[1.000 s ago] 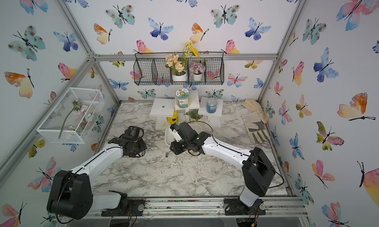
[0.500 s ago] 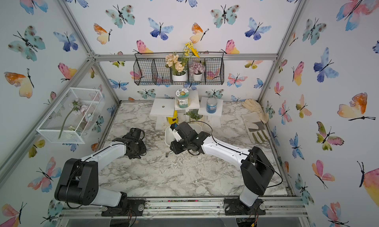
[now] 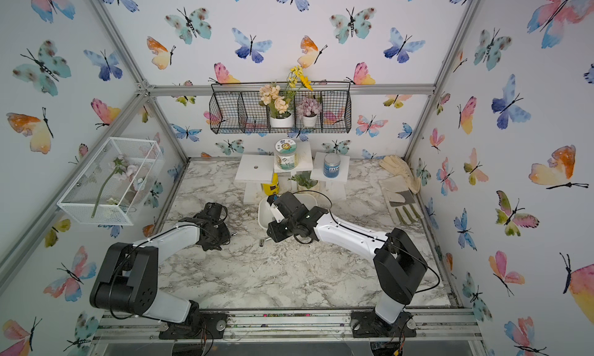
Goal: Put the socket on the desktop into the storage box
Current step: Pick up the socket head from the center of the board, then place the socket head in the storage box.
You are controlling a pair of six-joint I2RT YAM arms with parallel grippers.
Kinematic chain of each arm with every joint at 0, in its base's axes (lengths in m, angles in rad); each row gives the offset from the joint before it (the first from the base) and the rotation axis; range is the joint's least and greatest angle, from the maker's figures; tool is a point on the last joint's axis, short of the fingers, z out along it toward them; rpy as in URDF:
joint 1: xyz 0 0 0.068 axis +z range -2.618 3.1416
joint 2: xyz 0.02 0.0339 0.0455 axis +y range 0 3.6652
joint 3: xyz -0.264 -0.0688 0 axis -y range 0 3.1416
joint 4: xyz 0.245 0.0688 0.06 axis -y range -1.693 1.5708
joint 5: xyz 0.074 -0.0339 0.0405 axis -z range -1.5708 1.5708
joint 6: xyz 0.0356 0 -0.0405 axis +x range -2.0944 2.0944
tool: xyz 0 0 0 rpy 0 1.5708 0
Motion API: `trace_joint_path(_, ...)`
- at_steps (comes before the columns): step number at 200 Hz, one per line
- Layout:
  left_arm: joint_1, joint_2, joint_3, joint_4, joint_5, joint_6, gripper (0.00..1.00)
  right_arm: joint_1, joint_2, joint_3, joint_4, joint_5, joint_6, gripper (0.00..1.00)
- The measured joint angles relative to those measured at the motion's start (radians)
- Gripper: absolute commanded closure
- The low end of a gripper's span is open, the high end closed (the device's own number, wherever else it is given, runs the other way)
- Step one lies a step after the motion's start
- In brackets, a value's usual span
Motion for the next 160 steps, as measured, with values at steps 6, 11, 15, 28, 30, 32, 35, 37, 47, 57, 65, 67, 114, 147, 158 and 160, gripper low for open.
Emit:
trace_joint_path(6,0.000,0.002,-0.001,0.001,0.000,0.000,0.72,0.000,0.000,0.000,0.000,0.001,0.000,0.63)
trace_joint_path(11,0.000,0.004,-0.002,0.002,0.000,0.000,0.73,0.000,0.000,0.002,0.000,0.003,0.000,0.63)
trace_joint_path(15,0.000,0.004,-0.002,0.003,0.000,0.000,0.74,0.000,0.000,0.002,0.000,0.003,0.000,0.63)
trace_joint_path(28,0.000,0.005,-0.005,0.008,0.000,0.000,0.76,0.000,0.000,0.007,-0.001,0.006,0.000,0.63)
trace_joint_path(30,0.000,0.005,-0.006,0.008,0.001,0.000,0.77,0.000,0.000,0.008,-0.001,0.007,0.000,0.63)
trace_joint_path(32,0.000,0.005,-0.006,0.008,0.001,0.000,0.77,0.000,0.000,0.010,-0.002,0.007,0.000,0.63)
trace_joint_path(35,0.000,0.005,-0.006,0.008,0.001,0.001,0.78,0.000,0.000,0.011,-0.001,0.008,0.000,0.63)
trace_joint_path(37,0.000,0.005,-0.006,0.008,0.001,0.000,0.79,0.000,0.000,0.011,-0.001,0.009,0.000,0.63)
trace_joint_path(47,0.000,0.005,-0.007,0.010,0.001,0.000,0.83,0.000,0.000,0.014,0.000,0.012,0.000,0.63)
trace_joint_path(57,0.000,0.005,-0.007,0.011,0.001,0.002,0.84,0.000,0.000,0.015,0.000,0.015,0.000,0.63)
trace_joint_path(65,0.000,0.005,-0.007,0.013,0.001,0.002,0.85,0.000,0.000,0.015,-0.002,0.018,0.000,0.63)
trace_joint_path(67,0.000,0.005,-0.007,0.013,0.001,0.004,0.85,0.000,0.000,0.015,-0.002,0.018,0.000,0.63)
trace_joint_path(114,0.004,-0.001,-0.007,0.005,0.004,0.003,0.87,0.000,0.000,0.015,0.000,0.024,0.000,0.63)
trace_joint_path(147,0.004,-0.028,0.000,-0.019,0.008,0.003,0.88,0.000,0.000,0.015,0.000,0.031,0.000,0.62)
trace_joint_path(158,0.004,-0.046,0.007,-0.026,0.012,0.003,0.88,0.000,0.000,0.015,0.000,0.037,0.000,0.62)
trace_joint_path(160,0.004,-0.048,0.008,-0.026,0.013,0.003,0.88,0.000,0.000,0.015,0.000,0.039,0.000,0.62)
